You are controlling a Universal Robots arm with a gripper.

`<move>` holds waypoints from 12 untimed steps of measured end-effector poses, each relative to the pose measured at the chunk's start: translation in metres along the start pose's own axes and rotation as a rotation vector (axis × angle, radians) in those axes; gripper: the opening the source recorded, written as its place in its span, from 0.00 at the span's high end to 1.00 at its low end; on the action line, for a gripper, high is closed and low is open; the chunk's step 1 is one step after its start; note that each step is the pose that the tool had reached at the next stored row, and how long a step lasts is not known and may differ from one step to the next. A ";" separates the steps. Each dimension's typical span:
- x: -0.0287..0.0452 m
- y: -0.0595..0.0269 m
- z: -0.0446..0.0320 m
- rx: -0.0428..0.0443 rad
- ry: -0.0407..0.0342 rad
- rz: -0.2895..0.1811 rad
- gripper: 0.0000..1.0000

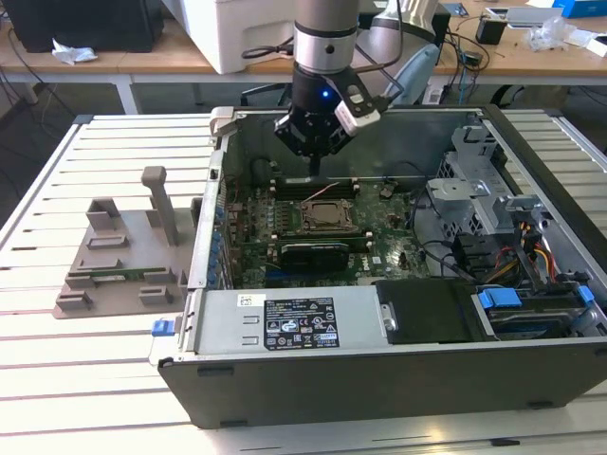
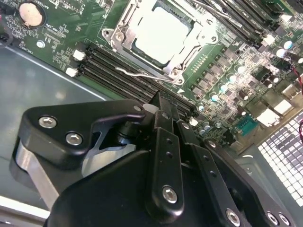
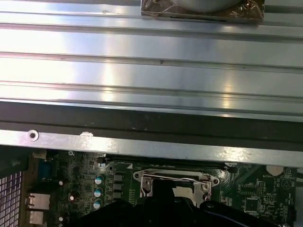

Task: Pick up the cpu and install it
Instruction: 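Install the first cpu locking lever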

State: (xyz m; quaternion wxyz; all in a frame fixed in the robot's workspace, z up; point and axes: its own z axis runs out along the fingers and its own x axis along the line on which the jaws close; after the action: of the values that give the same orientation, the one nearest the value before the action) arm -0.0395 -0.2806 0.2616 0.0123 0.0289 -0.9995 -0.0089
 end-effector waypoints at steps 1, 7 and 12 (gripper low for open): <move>0.0004 0.0000 0.0018 -0.0002 -0.0001 0.000 0.89; 0.0013 -0.0003 0.0146 -0.0004 0.0000 0.000 0.89; 0.0012 -0.0006 0.0272 -0.0004 -0.0001 0.000 0.89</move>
State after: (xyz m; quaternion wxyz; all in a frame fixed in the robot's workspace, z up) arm -0.0414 -0.2808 0.2345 0.0123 0.0289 -0.9995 -0.0091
